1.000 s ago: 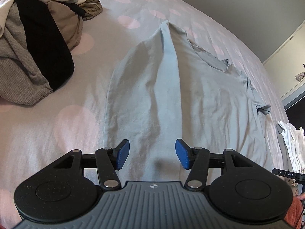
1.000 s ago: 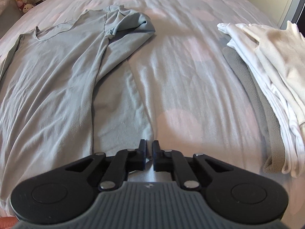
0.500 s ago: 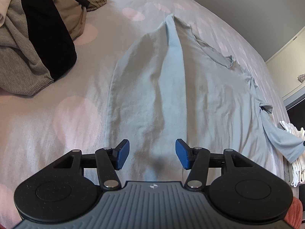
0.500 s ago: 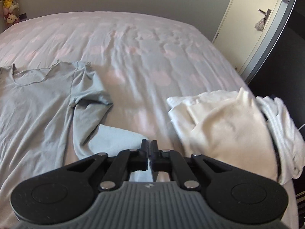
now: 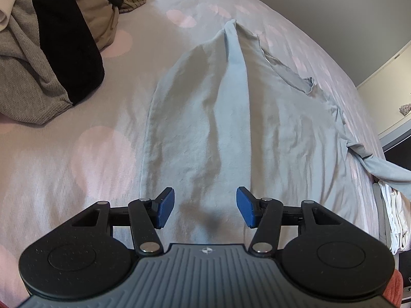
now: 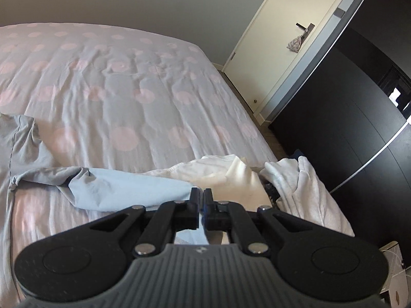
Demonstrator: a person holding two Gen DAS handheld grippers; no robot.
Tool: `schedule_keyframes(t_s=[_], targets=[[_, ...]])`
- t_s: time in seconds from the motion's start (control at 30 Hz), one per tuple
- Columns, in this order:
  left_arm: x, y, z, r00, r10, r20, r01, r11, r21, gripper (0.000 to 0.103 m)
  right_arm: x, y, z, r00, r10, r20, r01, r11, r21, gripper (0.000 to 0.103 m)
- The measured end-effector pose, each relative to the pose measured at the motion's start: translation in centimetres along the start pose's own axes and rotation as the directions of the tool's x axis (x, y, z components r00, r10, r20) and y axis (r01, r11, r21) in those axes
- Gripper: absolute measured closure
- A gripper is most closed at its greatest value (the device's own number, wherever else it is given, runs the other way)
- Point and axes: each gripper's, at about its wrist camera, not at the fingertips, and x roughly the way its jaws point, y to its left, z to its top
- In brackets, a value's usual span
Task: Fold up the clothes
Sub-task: 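Grasp the shirt sleeve with the right gripper and stretch it out flat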
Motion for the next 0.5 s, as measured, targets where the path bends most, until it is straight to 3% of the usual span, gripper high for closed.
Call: schedule_keyframes(t_s=[0.13,0.27,0.33,0.5], targets=[[0.1,0.0,0.1,1.0,0.001,-0.008,-0.001,1.0,0.0,0.052,0.5,0.3,-1.1,1.0,-0.001,-0.012,0.001,1.0,-0.001,0.097],[0.2,-0.1,0.2,1.0,0.0,-0.01,0.0,1.0,0.004,0.052,-0.2,0.2,-1.9,1.0,-0.003,0.02,0.003,1.0,-0.007,0.074],[0.3,-0.1,0.2,1.0,-0.003,-0.01,0.003,1.0,0.003,0.052,-1.2,0.2,-2.2,0.999,0.01,0.054,-0.01,1.0,0.009,0.071],[0.2,-0.2,0.1,1.0,-0.013,-0.008,0.013,1.0,0.004,0.052,-4.1,2.3,-3.7,0.982,0.139,0.131,-0.144,0.989,0.031,0.062]])
